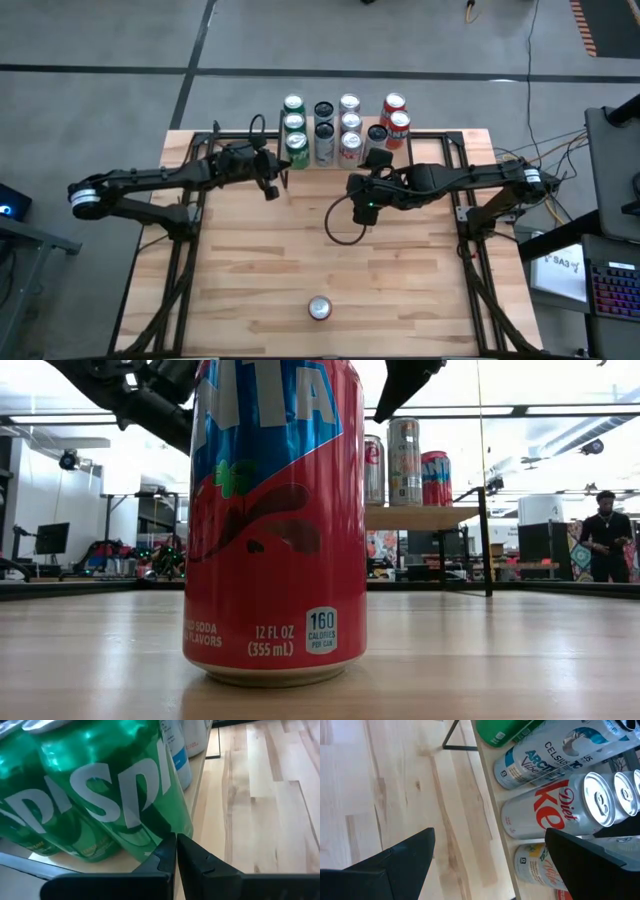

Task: Place canned beverage on shelf
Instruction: Put the green soda can on the shelf aligned with the other green soda cans

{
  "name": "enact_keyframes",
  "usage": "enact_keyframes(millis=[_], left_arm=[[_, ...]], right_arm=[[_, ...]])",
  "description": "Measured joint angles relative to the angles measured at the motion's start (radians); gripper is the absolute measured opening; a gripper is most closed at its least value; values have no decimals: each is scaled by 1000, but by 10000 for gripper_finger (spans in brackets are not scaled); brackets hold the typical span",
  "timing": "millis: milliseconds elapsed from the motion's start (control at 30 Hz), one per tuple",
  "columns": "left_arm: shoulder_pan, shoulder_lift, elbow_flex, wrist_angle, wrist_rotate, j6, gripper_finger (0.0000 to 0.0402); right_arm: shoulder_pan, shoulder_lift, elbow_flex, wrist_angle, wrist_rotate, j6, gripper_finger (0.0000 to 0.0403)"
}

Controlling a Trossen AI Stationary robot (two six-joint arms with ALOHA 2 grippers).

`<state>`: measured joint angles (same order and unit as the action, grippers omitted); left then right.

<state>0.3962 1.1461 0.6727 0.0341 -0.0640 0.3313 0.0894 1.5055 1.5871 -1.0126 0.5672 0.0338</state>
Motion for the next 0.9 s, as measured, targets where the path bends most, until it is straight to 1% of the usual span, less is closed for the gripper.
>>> enact_keyframes(millis=[233, 400, 500, 533, 600, 667, 767, 900], left_arm=[[0, 21, 1, -9, -21, -4, 0], [0, -28, -21, -29, -56, -12, 0], [-1, -72, -30, -34, -54, -18, 0], [-2, -88, -30, -29, -40, -18, 0], [-3, -117, -30, 7, 8, -19, 0], [-3, -143, -30, 53, 33, -25, 0], [-2, -169, -30, 126, 44, -27, 0], [-3, -172, -30, 235, 45, -44, 0]], right_arm=[[0, 0, 0, -5, 0, 19, 368], [0, 1, -2, -4, -1, 19, 368], [0, 1, -4, -4, -1, 19, 368], [0, 1, -5, -4, -1, 19, 368], [0, 1, -5, -4, -1, 19, 368], [0, 1, -6, -3, -1, 19, 368], [0, 1, -6, -1, -1, 19, 368], [0, 2, -6, 0, -1, 19, 368]])
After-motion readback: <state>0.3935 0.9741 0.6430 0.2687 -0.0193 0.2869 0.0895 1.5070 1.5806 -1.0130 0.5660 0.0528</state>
